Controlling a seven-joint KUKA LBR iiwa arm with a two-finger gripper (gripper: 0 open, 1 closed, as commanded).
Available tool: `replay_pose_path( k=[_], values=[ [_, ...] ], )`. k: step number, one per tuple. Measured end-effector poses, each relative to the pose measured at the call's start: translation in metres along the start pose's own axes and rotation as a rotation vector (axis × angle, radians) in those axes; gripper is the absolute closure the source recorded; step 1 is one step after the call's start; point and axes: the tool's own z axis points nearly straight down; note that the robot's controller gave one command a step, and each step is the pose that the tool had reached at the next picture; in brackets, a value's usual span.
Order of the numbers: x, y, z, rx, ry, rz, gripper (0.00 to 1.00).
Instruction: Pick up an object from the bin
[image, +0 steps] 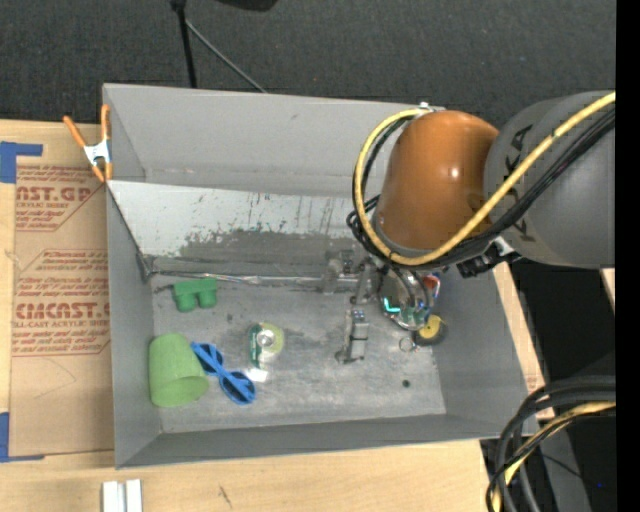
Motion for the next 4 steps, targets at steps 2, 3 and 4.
replay_pose_path(
  k=[2, 3, 4],
  values=[
    [-0.034, -0.186, 0.048, 0.003, -0.008, -0.298, 0.0],
    [-0.05, -0.188, 0.121, -0.003, -0.007, -0.08, 0.0],
    [-0.052, -0.188, 0.117, -0.002, -0.012, -0.08, 1.0]
  ],
)
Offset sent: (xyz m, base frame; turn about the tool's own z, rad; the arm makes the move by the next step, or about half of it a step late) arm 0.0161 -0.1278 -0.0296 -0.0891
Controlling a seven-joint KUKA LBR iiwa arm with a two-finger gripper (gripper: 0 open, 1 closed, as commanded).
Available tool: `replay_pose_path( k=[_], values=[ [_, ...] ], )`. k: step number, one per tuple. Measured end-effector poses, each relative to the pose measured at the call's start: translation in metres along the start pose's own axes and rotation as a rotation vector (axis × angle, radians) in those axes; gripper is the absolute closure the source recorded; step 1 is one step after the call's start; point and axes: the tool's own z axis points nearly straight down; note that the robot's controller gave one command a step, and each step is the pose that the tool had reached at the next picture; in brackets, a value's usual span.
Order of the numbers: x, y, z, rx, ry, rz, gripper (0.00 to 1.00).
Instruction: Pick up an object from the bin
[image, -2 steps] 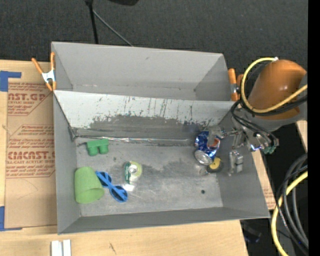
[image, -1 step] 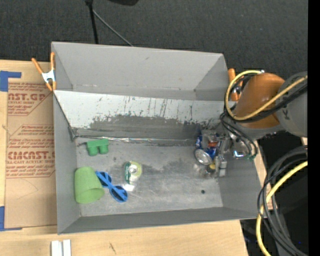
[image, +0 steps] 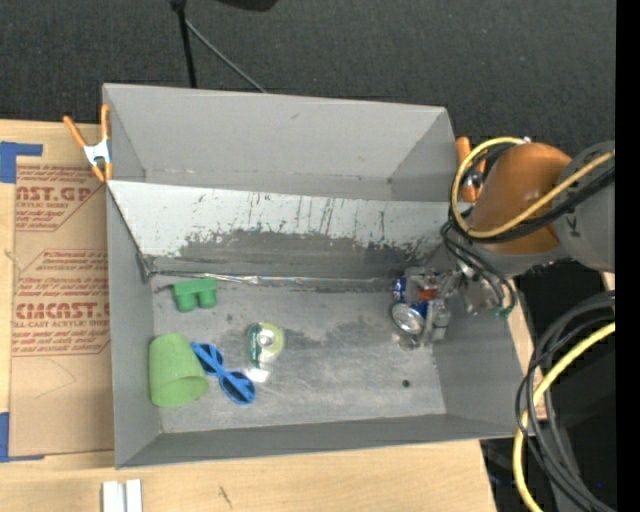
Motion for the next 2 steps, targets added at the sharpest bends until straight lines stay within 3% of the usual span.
replay_pose_path(
  k=[1, 2],
  values=[
    [-0.001, 0.024, -0.102, 0.004, -0.004, 0.012, 1.0],
    [0.006, -0.002, -0.187, 0.005, 0.0, -0.283, 1.0]
  ],
)
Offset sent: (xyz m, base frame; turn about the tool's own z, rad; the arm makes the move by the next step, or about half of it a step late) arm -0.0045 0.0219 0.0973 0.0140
